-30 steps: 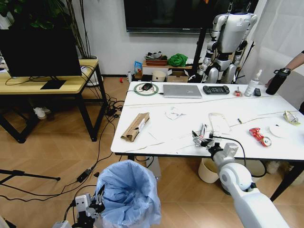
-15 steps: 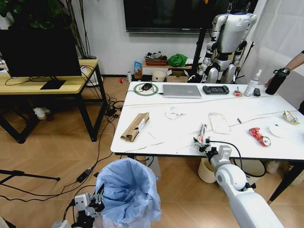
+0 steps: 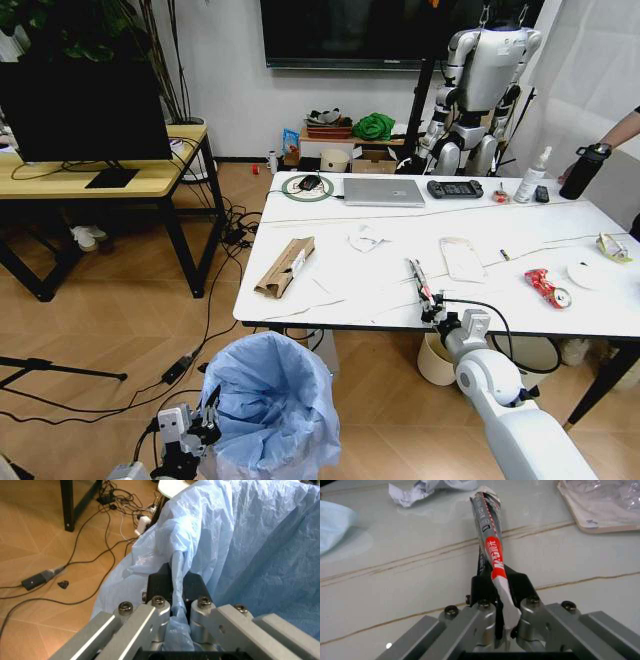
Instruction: Pick up the trash bin and place the trash from the table into it.
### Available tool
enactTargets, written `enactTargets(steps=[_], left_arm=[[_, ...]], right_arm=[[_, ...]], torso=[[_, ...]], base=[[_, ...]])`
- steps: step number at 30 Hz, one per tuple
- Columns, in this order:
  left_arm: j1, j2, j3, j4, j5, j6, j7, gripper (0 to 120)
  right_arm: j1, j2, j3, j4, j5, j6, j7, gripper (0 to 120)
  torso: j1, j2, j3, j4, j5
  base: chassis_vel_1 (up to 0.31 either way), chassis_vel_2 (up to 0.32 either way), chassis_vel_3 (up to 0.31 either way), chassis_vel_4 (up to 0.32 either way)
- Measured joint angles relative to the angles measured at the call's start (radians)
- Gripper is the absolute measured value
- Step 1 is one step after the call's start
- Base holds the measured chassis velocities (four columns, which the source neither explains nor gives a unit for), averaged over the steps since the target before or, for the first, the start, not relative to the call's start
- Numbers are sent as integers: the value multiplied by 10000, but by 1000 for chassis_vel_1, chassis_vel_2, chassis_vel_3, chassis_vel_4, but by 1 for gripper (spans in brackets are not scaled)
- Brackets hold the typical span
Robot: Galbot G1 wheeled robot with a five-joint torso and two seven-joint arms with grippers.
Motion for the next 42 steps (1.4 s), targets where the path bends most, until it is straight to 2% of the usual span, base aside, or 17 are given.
enactTargets(steps=[5,6,8,11,16,21,25,32,42], left_arm=[[3,80,309,30,-144,19,-142,0],[3,80,309,30,-144,19,-142,0],[-77,95,455,18,-145,33,-177,0],[-127,17,642,154,-123,41,-198,0],[-277,28,821,211,-161,142,-263,0],[-434,118,965,245,-137,271,-306,0],[-417,147,951,263,-86,284,-272,0],[-308,84,820,204,24,271,-231,0],[-221,4,803,0,131,270,-225,0]], right_arm=[[-1247,-744,335,1328,556,1370,-570,0],[-1247,-744,335,1328,556,1370,-570,0],[-1740,-1092,292,2195,977,1873,-802,0],[-2211,-1522,-442,3392,1422,2732,-1146,0],[-2533,-2157,-1735,4197,1565,3675,-1992,0],[-2320,-2530,-2748,4355,1565,4056,-2713,0],[-1718,-2769,-4069,4057,1500,4342,-3333,0],[-536,-2843,-5732,3688,1264,4235,-3462,0],[-272,-2943,-6470,3443,1106,4128,-3094,0]], torso=[[-1,0,-1,-1,-2],[-1,0,-1,-1,-2],[-2,0,-2,-4,-3],[-2,0,-3,-1,-4],[-3,1,-3,1,-2],[-2,0,-2,-2,-2],[-2,0,-1,0,-1],[-2,-1,-1,1,-3],[-1,-1,-1,0,-2]], base=[[0,0,0,0],[0,0,0,0],[0,0,0,0],[0,0,0,0],[0,0,0,0],[0,0,0,0],[0,0,0,0],[0,0,0,0],[0,0,0,0]])
